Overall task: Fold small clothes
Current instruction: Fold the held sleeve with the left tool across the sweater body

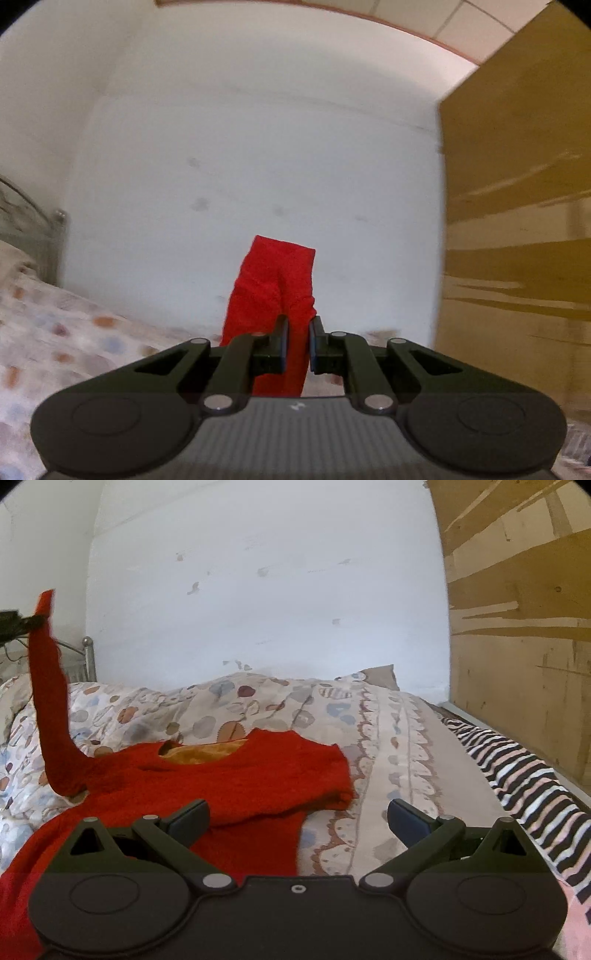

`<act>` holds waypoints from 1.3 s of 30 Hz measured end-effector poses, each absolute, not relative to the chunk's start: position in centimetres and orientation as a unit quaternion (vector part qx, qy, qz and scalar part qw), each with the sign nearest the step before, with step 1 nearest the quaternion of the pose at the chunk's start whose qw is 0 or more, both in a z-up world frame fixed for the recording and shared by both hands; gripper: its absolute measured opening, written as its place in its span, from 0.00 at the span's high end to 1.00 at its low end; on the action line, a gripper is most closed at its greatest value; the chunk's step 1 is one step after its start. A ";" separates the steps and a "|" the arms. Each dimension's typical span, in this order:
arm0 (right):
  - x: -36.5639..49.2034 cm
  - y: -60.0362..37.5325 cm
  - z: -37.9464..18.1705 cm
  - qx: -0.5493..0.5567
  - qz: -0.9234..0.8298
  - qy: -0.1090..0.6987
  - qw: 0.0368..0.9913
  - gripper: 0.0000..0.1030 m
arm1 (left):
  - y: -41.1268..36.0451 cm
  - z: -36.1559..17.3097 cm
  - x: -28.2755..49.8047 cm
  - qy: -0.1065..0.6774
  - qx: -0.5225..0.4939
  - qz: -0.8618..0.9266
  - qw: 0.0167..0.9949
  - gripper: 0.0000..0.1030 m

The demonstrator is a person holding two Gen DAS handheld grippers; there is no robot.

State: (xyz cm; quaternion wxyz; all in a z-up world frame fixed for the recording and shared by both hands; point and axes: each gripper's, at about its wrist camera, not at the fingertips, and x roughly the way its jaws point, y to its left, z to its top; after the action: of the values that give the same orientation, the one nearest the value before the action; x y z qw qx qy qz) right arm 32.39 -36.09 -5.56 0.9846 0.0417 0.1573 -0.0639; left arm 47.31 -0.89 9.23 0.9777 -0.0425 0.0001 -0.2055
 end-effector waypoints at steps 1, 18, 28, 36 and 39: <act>32.2 -36.2 -5.5 0.041 -0.067 0.157 0.984 0.01 | -2.1 8.9 47.3 0.009 -0.043 -0.226 0.973 0.90; 29.1 -40.4 -5.5 0.053 -0.132 0.169 0.975 0.01 | -12.1 -4.9 46.6 0.231 0.018 -0.368 0.901 0.83; 31.4 -39.2 -6.8 0.094 -0.099 0.188 0.973 0.01 | -8.2 -2.8 44.9 0.244 0.036 -0.303 0.920 0.05; 36.8 -35.6 -8.2 0.110 -0.022 0.217 0.970 0.01 | 0.2 -4.9 47.3 0.266 0.120 -0.114 0.950 0.01; 38.9 -34.3 -8.8 0.112 -0.010 0.227 0.967 0.01 | 3.3 -7.5 49.3 0.277 0.162 -0.039 0.946 0.02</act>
State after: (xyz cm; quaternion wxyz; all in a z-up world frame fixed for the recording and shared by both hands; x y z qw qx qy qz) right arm 38.93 -34.28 -8.85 0.9674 0.1122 0.2267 -0.0103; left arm 49.33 3.35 -7.47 0.9464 0.1616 0.2770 -0.0391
